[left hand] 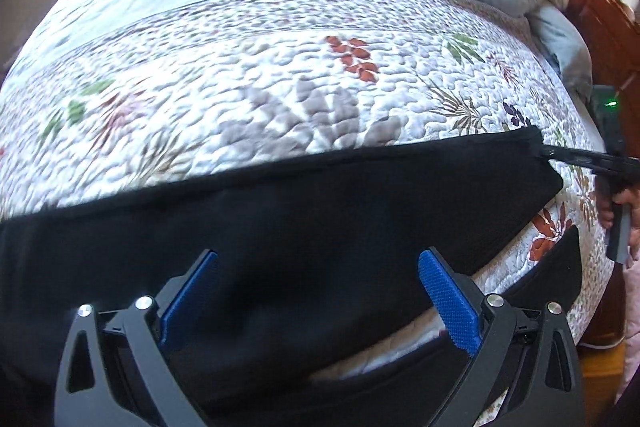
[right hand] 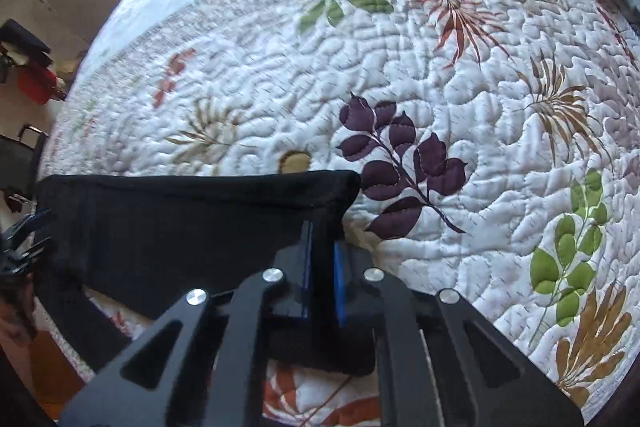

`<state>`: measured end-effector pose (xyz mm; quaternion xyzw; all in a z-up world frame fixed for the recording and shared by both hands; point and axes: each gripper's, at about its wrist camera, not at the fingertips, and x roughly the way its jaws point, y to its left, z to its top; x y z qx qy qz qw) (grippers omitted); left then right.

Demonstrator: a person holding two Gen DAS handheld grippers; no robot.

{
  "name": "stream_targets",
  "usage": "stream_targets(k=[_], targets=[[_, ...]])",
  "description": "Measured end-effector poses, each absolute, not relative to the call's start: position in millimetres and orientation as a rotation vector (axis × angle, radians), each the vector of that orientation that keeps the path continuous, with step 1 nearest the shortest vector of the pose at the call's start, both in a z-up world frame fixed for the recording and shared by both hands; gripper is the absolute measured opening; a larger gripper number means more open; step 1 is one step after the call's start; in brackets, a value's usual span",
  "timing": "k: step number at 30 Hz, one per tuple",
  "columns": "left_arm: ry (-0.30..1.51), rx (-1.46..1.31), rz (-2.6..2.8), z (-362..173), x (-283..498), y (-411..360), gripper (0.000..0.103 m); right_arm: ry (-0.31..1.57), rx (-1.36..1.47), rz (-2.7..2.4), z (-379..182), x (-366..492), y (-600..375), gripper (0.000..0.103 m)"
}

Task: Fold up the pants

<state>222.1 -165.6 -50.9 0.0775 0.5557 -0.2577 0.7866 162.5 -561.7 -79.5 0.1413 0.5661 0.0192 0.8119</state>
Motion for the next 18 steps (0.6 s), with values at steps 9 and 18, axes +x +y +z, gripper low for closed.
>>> stream_targets(k=[9,18], targets=[[1.189,0.308,-0.804,-68.4,270.8,-220.3,0.099,0.998,0.324,0.263,-10.4,125.6,-558.2,0.006],[1.255,0.419,-1.079,-82.7,276.1,-241.6,0.09,0.917,0.257,0.343,14.8,100.9,-551.6,0.006]])
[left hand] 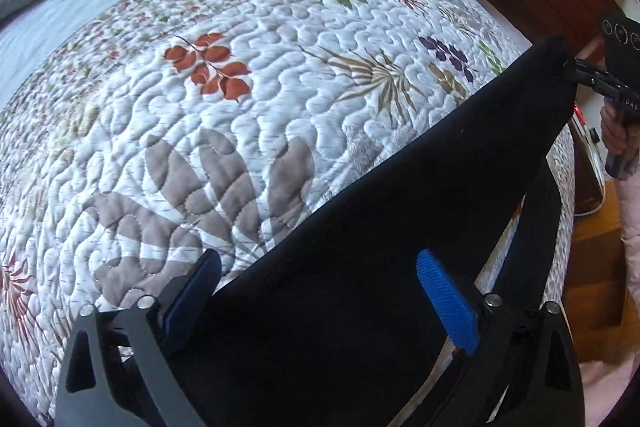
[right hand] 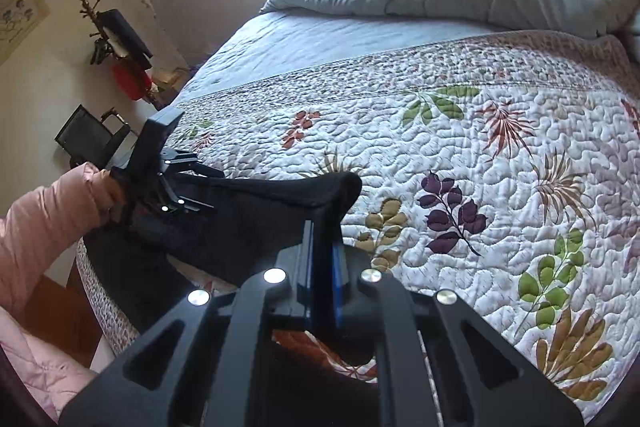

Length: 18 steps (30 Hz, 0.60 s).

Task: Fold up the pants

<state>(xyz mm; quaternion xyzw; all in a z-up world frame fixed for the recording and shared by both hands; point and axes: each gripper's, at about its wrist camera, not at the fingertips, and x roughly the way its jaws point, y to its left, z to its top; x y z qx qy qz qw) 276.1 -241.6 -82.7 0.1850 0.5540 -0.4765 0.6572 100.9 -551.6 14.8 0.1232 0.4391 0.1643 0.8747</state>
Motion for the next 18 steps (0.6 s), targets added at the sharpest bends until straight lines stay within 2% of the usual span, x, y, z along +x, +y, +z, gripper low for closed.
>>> stream_targets(k=[1,2,4,5,7,9,14,18], targets=[[1.264,0.423,-1.076,-83.8,276.9,-239.3,0.073,0.914,0.254,0.341,16.1,99.3,-550.8,0.006],[1.275,0.427,-1.061,-85.4,278.3,-236.5,0.065,0.911,0.252,0.339,17.0,97.8,-550.0,0.006],[1.281,0.426,-1.02,-87.7,282.9,-227.4,0.026,0.906,0.249,0.341,17.7,97.4,-548.3,0.006],[1.288,0.408,-1.012,-87.6,285.7,-222.6,0.018,0.902,0.247,0.342,18.6,97.1,-547.0,0.006],[1.297,0.342,-1.005,-83.9,289.3,-212.0,0.01,0.89,0.25,0.34,20.7,97.2,-545.1,0.006],[1.236,0.339,-0.987,-71.4,284.1,-207.0,0.007,0.875,0.261,0.326,22.3,97.6,-546.7,0.006],[1.004,0.366,-0.826,-18.2,238.0,-193.7,0.006,0.865,0.268,0.247,18.3,94.8,-553.1,0.006],[0.802,0.484,-0.669,9.5,155.4,-192.9,0.006,0.848,0.245,0.175,4.4,77.5,-551.6,0.007]])
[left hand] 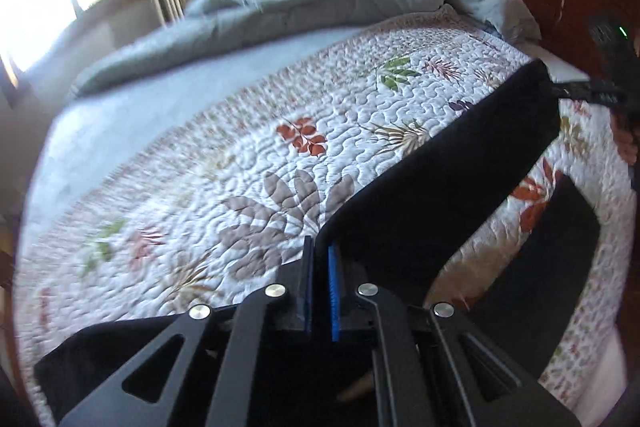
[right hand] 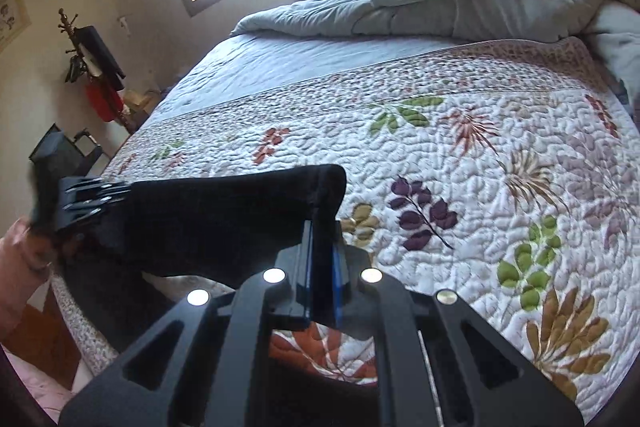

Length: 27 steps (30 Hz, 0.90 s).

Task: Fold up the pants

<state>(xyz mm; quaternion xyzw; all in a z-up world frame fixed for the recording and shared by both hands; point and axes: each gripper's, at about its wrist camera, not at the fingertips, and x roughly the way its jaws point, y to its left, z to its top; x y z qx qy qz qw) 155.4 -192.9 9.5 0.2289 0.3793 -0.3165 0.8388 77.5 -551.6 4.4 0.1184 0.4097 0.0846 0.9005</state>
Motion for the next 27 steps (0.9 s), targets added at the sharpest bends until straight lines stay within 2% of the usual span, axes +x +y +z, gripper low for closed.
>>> stream_targets(k=[2,7,11,16,20,23,24,27], targets=[[0.759,0.493,-0.649,8.8,114.0,-188.4,0.006,0.835,0.236,0.143,-6.8,61.2,-549.0,0.007],[0.784,0.483,-0.659,-12.8,49.2,-170.2,0.006,0.844,0.222,0.098,-29.8,10.8,-536.2,0.009],[0.877,0.508,-0.67,-50.6,14.4,-160.6,0.006,0.859,0.258,0.059,-46.0,-32.5,-527.0,0.024],[0.927,0.514,-0.645,-82.6,-6.6,-147.9,0.008,0.949,0.338,0.021,-73.4,-76.4,-512.3,0.026],[0.933,0.506,-0.627,-89.7,-3.1,-151.1,0.009,0.965,0.455,0.039,-79.9,-101.2,-503.0,0.043],[0.933,0.523,-0.622,-90.4,-0.6,-156.5,0.01,0.947,0.612,0.112,-77.6,-108.2,-496.5,0.068],[0.936,0.526,-0.623,-90.5,-0.3,-157.4,0.01,0.938,0.645,0.121,-76.7,-107.0,-496.0,0.071],[0.942,0.531,-0.624,-90.3,1.1,-159.1,0.011,0.914,0.767,0.126,-76.0,-99.8,-502.7,0.071]])
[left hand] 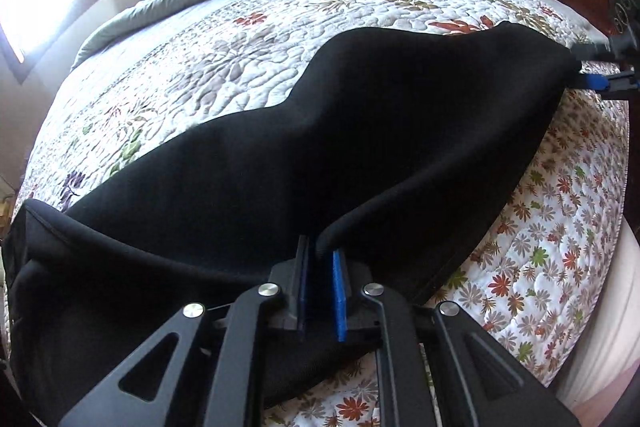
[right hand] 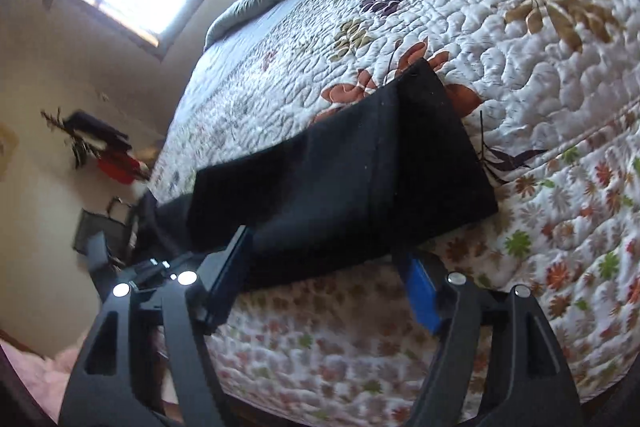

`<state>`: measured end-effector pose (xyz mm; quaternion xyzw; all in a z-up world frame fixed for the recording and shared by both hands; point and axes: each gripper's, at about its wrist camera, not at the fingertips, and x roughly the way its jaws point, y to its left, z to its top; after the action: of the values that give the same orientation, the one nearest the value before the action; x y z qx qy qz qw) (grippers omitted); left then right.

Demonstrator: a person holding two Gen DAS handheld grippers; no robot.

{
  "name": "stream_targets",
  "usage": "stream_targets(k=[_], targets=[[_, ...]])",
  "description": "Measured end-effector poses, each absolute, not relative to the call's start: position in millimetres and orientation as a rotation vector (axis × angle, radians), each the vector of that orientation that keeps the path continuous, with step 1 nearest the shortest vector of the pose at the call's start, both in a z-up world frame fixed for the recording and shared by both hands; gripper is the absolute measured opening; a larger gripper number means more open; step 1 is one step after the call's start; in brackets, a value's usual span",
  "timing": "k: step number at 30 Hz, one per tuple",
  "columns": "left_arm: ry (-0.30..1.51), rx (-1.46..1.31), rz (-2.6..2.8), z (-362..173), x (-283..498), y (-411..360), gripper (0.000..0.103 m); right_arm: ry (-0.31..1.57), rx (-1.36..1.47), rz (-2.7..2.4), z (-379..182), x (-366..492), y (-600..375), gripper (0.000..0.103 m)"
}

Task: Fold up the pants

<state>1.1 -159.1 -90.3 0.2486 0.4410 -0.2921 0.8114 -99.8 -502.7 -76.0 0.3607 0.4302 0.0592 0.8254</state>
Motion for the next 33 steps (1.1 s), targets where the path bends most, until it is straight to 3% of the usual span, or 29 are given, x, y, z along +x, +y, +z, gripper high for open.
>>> stream_targets(k=[2,3,4,6,9,14,19,24,29,33], targets=[[0.949,0.527,-0.627,-90.1,1.6,-158.6,0.011,0.896,0.838,0.135,-75.8,-93.0,-508.5,0.071],[0.937,0.525,-0.627,-90.0,1.9,-158.6,0.012,0.903,0.85,0.129,-76.1,-88.2,-509.9,0.065],[0.942,0.523,-0.63,-90.0,2.4,-159.3,0.013,0.906,0.848,0.122,-76.1,-83.7,-510.4,0.057],[0.952,0.523,-0.632,-89.4,3.6,-160.0,0.014,0.934,0.822,0.107,-75.8,-73.9,-508.2,0.018],[0.971,0.488,-0.634,-81.7,7.3,-161.6,0.016,0.96,0.75,0.058,-66.9,-63.3,-506.5,0.007],[0.9,0.512,-0.64,-60.3,-12.1,-173.4,0.017,0.896,0.658,-0.02,-41.9,-77.6,-510.7,0.006],[0.984,0.517,-0.657,-94.8,-11.8,-184.7,0.017,1.042,0.656,-0.145,-90.5,-76.9,-519.1,0.008],[0.983,0.502,-0.663,-96.7,-8.5,-187.2,0.017,0.982,0.603,-0.274,-65.2,-95.1,-517.9,0.035],[0.977,0.492,-0.662,-99.0,-8.1,-187.5,0.018,0.875,0.435,-0.359,-11.6,-105.0,-495.2,0.035],[0.977,0.476,-0.658,-97.9,-8.0,-183.0,0.019,0.949,0.485,-0.03,-18.1,-72.8,-434.6,0.035]])
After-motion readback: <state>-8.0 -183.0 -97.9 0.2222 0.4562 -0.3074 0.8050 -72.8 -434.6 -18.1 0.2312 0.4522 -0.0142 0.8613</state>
